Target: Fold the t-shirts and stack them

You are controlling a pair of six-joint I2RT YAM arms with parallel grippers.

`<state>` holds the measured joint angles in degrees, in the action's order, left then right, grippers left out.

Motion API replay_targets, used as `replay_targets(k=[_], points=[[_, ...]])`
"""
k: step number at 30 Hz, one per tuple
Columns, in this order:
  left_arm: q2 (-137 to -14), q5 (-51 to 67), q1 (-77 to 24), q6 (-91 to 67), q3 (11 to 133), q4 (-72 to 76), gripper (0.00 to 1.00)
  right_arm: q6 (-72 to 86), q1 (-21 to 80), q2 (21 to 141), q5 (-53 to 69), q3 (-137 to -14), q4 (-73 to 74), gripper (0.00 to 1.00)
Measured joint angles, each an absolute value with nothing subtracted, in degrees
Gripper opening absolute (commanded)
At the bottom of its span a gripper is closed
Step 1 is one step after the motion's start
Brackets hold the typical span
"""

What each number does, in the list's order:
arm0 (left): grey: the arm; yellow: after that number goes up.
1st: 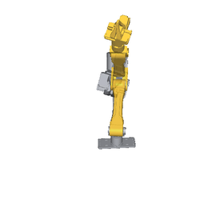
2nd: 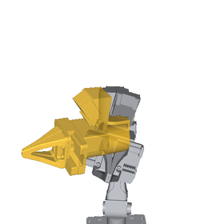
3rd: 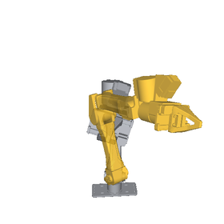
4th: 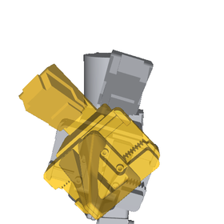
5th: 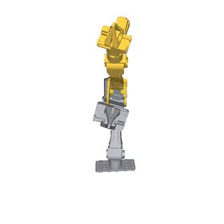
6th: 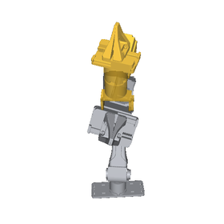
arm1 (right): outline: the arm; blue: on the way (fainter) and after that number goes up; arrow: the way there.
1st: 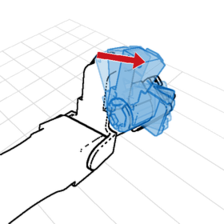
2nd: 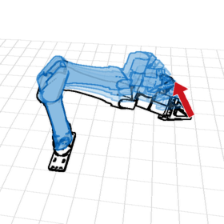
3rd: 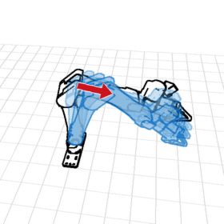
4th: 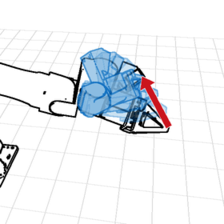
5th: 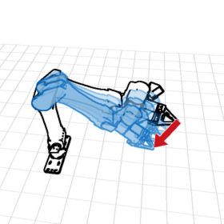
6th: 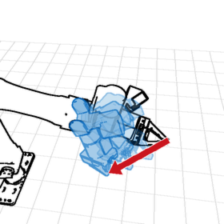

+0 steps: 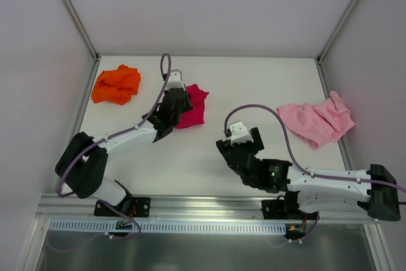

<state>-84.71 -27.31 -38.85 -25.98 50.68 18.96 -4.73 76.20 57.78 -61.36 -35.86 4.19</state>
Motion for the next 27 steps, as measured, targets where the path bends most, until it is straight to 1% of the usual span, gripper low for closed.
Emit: replay_targets(k=[5, 10, 11, 12, 14, 15, 16, 21, 27], points=[[-87.5, -25.6, -36.3, -26.2, 55.6, 17.1, 0.0, -4.7, 76.2, 58.3, -61.3, -35.9, 4.2, 0.89], [-96.7, -21.0, -30.3, -27.1, 64.8, 14.3, 0.0, -4.7, 76.2, 58.3, -61.3, -35.9, 4.3, 0.89], [-98.6, -20.2, -29.5, -27.3, 66.4, 13.9, 0.02, -4.7, 76.2, 58.3, -61.3, -35.9, 4.4, 0.89], [-100.1, -19.3, -28.9, -27.6, 67.6, 13.3, 0.3, -4.7, 76.1, 58.3, -61.3, -35.9, 4.5, 0.89], [-103.4, -17.8, -27.6, -27.6, 69.8, 12.5, 0.75, -4.7, 76.1, 58.3, -61.3, -35.9, 4.6, 0.89], [-104.9, -17.3, -27.4, -28.1, 70.9, 11.6, 0.95, -4.7, 76.1, 58.3, -61.3, -35.9, 4.6, 0.89], [-106.1, -17.0, -27.3, -28.2, 72.0, 10.7, 0.99, -4.7, 76.1, 58.3, -61.3, -35.9, 4.7, 0.89], [-109.4, -15.4, -27.3, -28.2, 74.8, 9.0, 0.99, -4.7, 76.1, 59.0, -61.3, -35.9, 4.9, 0.89], [-106.2, -13.0, -27.3, -27.0, 72.2, 10.5, 0.99, -4.8, 76.1, 61.1, -61.1, -35.9, 4.9, 0.89]])
